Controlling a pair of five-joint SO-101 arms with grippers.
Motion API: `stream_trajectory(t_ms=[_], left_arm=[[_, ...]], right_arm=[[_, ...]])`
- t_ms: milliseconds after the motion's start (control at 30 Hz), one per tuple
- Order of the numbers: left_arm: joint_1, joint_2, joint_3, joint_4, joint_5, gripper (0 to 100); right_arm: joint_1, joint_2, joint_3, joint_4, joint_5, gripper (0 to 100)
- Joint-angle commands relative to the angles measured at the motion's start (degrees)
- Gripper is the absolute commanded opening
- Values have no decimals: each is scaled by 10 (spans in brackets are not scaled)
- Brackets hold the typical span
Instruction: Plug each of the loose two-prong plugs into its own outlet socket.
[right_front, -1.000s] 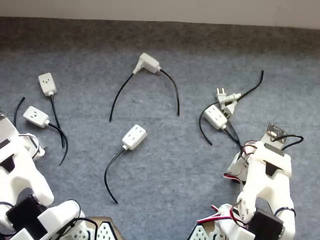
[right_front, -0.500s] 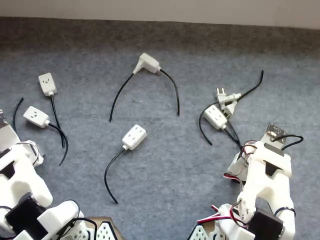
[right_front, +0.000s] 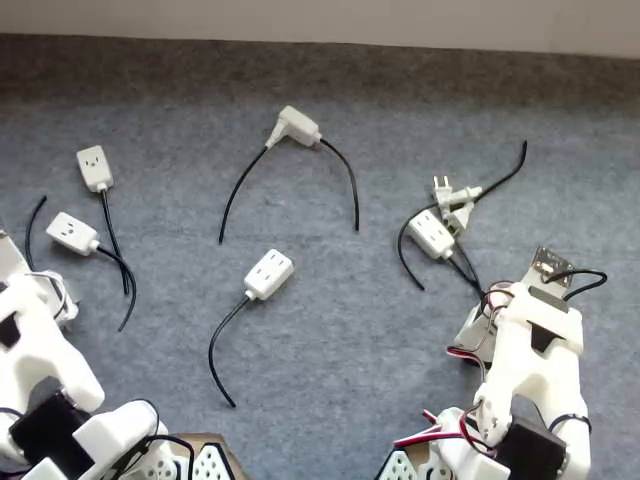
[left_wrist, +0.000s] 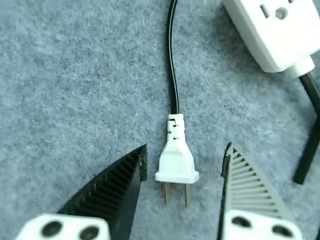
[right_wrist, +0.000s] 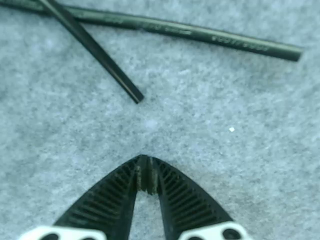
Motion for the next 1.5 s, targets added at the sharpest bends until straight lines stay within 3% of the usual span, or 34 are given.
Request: stream_trajectory(t_ms=[0,200,400,800,900,1167,1467], left_arm=[[25,-1,-35,53,1,239],[64,0,-5,51,40,239],[51,27,-5,27,39,239],[-42,356,-207,14,3,239],[-60,393,-252,52,-36,238],[-65,401,-285,108,-41,238],[-52,401,-372,277,-69,238]], right_arm=[[-4,4,2,-14,7,9],[-4,4,2,-14,7,9],[-4,4,2,-14,7,9],[-4,4,2,-14,7,9],[-5,4,2,-20,7,9],[-5,4,3,-28,6,9],[-5,4,3,-29,6,9]])
